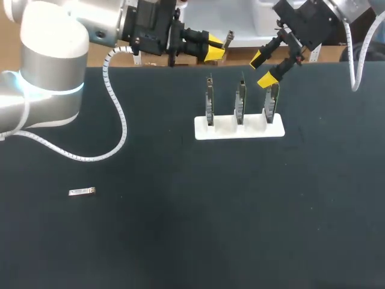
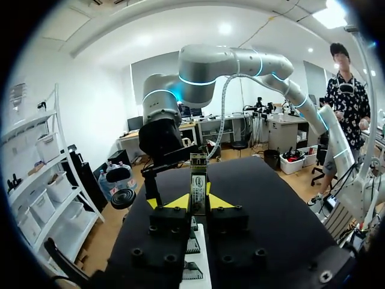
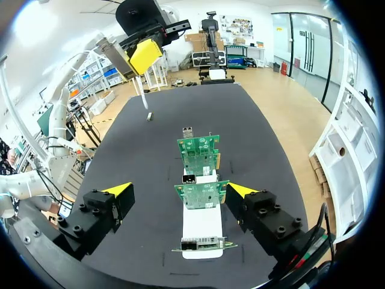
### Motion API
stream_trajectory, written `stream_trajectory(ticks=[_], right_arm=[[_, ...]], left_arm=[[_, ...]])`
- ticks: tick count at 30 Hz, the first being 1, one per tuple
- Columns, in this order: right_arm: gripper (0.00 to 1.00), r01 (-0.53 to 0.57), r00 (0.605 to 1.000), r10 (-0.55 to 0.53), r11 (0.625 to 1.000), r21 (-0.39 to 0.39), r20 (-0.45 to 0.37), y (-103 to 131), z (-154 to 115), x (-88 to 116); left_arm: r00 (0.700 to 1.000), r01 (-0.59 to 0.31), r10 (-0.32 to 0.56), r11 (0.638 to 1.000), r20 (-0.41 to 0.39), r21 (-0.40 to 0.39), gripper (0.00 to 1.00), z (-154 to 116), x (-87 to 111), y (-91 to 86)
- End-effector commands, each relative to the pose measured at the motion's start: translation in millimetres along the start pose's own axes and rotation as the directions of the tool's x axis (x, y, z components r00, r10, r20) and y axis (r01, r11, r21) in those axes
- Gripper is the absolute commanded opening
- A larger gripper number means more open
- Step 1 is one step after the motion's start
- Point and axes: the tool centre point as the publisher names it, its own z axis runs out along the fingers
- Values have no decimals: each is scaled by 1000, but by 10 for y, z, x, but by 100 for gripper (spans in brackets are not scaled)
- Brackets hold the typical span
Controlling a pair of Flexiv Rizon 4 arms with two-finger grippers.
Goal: Pick up the optical module with the left hand, and insert it into the network port with the right hand.
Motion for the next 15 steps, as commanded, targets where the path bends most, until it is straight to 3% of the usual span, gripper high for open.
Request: stream_trajectory(ticks=[1,5,9,15], right_arm=[[100,0,1000,0,1000,3,0,10,2,-2],[100,0,1000,0,1000,3,0,10,2,-2],[100,0,1000,0,1000,3,0,10,2,-2],[100,0,1000,0,1000,3,0,10,2,-2]], left_arm=[[1000,-6,6,1000,18,-7,0,104,-42,51],[999,-21,22,1000,30,-21,0,295,-142,148],[997,27,-23,997,67,-66,0,421,-176,292],[996,41,-35,997,84,-69,0,461,-189,343]])
